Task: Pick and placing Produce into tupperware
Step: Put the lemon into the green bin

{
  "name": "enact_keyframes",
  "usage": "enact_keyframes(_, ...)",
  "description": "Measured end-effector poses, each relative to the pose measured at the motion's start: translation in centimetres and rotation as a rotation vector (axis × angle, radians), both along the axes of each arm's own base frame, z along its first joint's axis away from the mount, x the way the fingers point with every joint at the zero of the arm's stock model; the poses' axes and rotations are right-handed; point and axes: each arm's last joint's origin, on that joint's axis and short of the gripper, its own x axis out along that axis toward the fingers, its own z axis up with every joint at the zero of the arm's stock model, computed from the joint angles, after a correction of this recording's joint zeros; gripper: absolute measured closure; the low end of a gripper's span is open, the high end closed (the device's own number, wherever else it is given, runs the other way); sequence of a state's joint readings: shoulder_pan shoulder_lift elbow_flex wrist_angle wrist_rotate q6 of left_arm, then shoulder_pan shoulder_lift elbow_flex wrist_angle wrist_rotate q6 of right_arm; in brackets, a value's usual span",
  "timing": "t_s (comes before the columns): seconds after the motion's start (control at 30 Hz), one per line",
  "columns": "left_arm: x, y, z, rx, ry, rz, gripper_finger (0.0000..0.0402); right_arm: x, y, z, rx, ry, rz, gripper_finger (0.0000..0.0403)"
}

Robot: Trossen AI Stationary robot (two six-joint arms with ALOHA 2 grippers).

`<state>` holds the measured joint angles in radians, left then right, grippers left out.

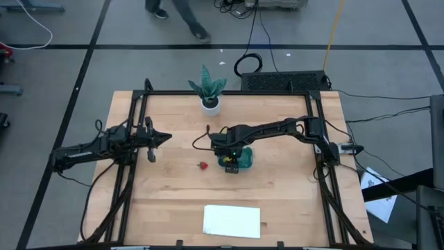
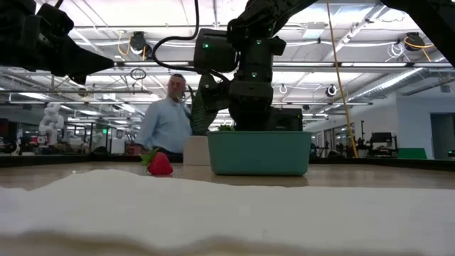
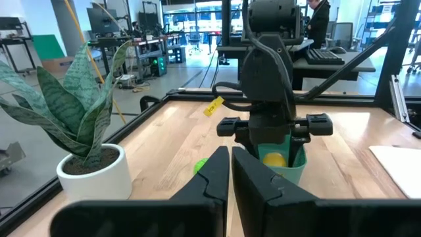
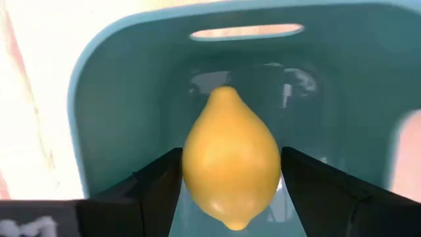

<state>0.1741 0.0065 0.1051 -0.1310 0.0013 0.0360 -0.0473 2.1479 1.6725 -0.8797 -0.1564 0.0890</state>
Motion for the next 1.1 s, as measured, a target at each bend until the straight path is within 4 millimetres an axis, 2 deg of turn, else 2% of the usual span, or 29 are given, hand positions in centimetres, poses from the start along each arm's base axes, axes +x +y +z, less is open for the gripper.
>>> enact_keyframes(0.33, 0.0, 0.0, 0.0, 0.000, 0.000, 0.000, 0.0380, -0.2, 0.1, 0.0, -0.006, 0.019, 0.002, 0.0152)
enact_keyframes(0.67, 0.0, 0.0, 0.0, 0.000, 0.000, 0.000, 0.0380, -0.1, 0.1, 0.1, -0.010, 0.016, -0.008, 0.0088)
enact_keyframes(1.1, 0.0, 0.0, 0.0, 0.001, 0.000, 0.000, 0.0380, -0.4, 0.1, 1.7, -0.049, 0.008, -0.023, 0.0085)
